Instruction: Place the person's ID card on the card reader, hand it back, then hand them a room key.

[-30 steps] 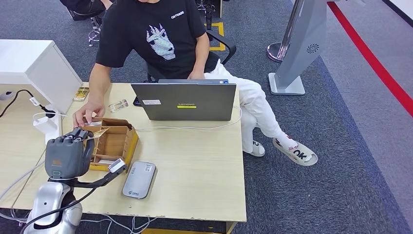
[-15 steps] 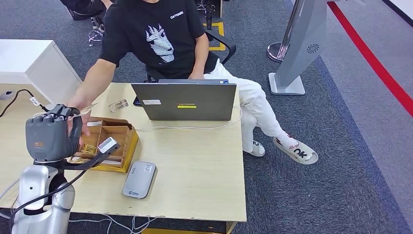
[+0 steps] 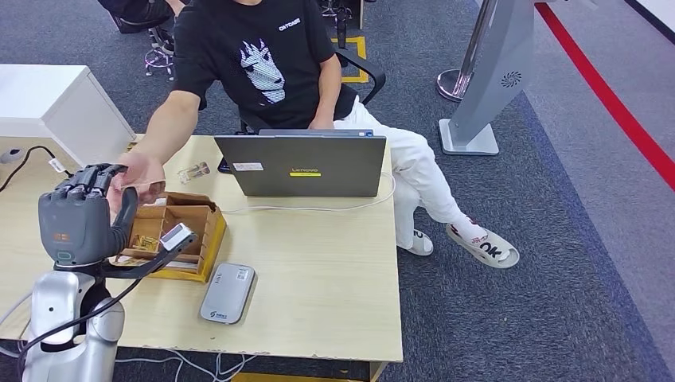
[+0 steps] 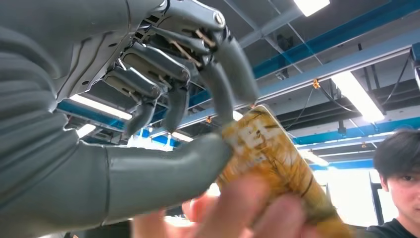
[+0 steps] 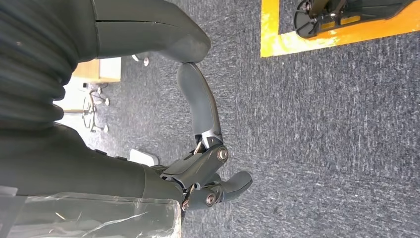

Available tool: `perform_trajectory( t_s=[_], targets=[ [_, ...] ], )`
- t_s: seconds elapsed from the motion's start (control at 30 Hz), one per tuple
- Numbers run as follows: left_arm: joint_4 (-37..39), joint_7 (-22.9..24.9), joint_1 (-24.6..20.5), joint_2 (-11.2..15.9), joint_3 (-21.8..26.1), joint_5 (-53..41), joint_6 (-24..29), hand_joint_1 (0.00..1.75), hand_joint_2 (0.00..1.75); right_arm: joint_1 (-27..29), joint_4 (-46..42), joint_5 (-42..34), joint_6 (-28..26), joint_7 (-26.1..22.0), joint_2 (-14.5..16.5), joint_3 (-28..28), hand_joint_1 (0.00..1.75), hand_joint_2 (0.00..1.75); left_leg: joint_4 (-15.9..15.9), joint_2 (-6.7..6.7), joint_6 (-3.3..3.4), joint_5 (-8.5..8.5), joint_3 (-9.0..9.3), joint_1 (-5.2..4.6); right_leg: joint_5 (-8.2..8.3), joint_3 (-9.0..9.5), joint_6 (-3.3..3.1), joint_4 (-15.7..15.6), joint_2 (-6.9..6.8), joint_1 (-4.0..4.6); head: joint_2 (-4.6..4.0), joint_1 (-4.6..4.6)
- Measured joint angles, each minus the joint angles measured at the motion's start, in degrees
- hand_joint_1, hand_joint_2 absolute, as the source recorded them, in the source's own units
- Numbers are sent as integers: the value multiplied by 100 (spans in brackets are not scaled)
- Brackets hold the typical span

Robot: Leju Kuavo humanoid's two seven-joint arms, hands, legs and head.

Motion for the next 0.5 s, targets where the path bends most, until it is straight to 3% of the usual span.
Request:
perform_trajectory(
  t_s=[0.5],
  targets=[
    [-88, -88, 263, -152, 177, 308, 396, 0, 175, 0, 0, -6, -5, 9, 0, -61, 0, 175, 0, 0, 0, 0, -2, 0, 0, -1, 0, 0, 0, 0, -1, -1]
  ],
)
